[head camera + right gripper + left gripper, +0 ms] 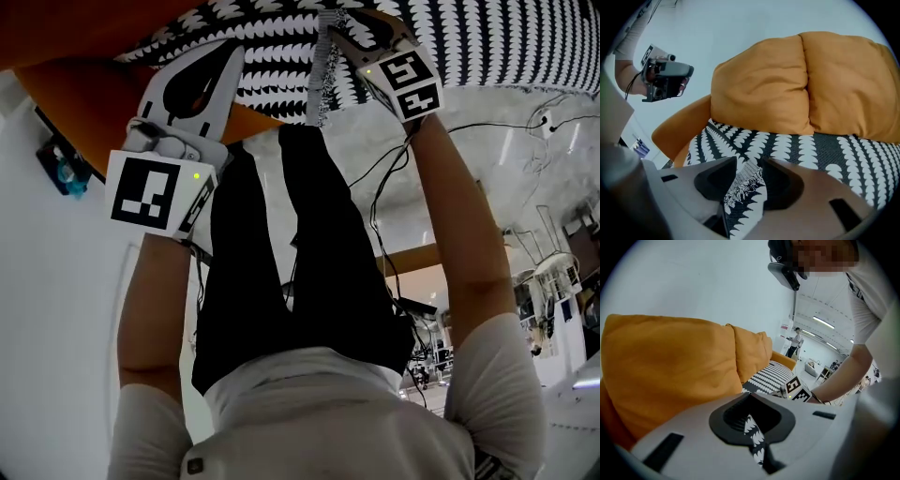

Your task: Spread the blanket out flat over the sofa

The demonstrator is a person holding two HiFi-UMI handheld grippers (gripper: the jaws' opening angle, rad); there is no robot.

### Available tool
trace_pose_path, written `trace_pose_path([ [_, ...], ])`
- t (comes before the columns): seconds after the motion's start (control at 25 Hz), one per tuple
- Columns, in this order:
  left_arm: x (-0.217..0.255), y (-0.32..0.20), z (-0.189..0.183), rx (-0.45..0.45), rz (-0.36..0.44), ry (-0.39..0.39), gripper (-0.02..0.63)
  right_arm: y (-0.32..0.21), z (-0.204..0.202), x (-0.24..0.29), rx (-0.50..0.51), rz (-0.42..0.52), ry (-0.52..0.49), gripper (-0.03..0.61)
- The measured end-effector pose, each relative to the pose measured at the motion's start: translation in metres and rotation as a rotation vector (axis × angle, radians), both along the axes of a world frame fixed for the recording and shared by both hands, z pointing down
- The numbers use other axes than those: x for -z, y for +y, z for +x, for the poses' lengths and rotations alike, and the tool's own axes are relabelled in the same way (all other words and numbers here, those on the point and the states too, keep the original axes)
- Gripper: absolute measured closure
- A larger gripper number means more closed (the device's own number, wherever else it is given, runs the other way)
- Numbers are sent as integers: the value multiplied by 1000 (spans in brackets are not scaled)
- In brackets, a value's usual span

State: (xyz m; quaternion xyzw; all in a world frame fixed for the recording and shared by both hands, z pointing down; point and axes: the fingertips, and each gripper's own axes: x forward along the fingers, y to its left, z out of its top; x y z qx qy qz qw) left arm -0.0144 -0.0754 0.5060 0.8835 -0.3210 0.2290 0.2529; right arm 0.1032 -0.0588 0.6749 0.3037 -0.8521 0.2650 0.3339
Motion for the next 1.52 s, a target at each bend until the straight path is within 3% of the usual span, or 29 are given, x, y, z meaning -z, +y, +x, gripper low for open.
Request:
trace_pose_path([
  [0.48, -46, 7, -9, -43, -42, -44, 604, -1, -6, -56, 46, -48, 70, 390],
  [0.68, -41, 11, -12, -26, -59, -60, 604, 6, -7, -47, 110, -55, 92, 510],
  [0.88, -38, 8, -21, -2, -55, -58, 604, 11, -14, -43, 125, -58, 94, 531],
  [1.16, -19, 16, -38, 45, -47, -71, 604, 29, -29, -14, 120, -64, 59, 534],
  [1.52, 35, 35, -77, 160, -25, -93, 604, 68, -64, 64, 155, -82, 3, 534],
])
